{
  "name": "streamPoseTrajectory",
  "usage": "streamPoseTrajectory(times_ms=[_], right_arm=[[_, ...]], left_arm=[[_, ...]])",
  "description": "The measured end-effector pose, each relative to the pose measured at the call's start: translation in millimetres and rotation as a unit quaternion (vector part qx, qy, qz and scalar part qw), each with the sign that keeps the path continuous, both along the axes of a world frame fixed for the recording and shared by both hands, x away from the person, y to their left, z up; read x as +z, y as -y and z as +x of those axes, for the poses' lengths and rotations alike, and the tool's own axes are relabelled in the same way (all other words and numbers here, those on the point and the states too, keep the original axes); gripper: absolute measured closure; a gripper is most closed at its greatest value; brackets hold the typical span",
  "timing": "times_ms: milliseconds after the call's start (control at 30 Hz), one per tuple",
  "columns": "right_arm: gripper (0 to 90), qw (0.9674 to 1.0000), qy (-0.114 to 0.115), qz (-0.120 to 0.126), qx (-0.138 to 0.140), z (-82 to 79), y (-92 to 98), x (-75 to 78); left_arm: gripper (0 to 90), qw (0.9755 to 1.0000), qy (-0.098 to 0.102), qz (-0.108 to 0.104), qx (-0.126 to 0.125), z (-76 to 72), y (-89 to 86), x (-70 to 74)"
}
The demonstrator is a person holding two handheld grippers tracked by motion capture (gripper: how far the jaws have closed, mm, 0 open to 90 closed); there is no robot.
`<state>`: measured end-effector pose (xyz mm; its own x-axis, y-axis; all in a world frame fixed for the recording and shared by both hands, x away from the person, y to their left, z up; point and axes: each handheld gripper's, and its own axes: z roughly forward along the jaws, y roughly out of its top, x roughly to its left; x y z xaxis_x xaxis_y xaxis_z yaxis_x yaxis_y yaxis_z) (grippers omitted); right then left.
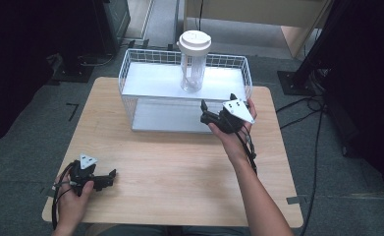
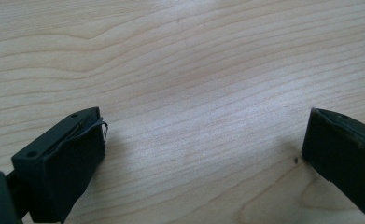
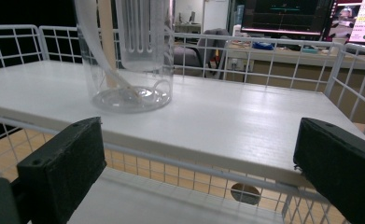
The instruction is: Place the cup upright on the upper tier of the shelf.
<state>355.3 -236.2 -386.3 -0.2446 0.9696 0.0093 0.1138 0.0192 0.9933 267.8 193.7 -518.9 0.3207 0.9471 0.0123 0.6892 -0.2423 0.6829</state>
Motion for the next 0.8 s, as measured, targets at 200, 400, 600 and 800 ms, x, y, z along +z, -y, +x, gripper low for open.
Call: streamPoseTrajectory(times_ms=[200, 400, 600, 800], right_arm=[[2.1, 1.0, -0.008, -0.003, 0.005, -9.3, 7.0, -11.8], [2.1, 0.9998, -0.02, -0.003, 0.002, -15.1, 15.5, -27.0], [2.1, 0.9993, -0.038, -0.003, -0.003, -20.3, 24.7, -44.1], [2.1, 0.997, -0.074, -0.017, -0.009, -26.9, 32.9, -63.2]], left_arm=[[0.0, 1.0, 0.0, 0.0, 0.0, 0.0, -0.1, 0.0], [0.0, 1.0, 0.001, 0.0, 0.0, 0.0, 0.0, 0.0], [0.0, 1.0, 0.0, 0.0, 0.0, 0.0, 0.0, 0.0], [0.0, 1.0, 0.0, 0.0, 0.0, 0.0, 0.0, 0.0]])
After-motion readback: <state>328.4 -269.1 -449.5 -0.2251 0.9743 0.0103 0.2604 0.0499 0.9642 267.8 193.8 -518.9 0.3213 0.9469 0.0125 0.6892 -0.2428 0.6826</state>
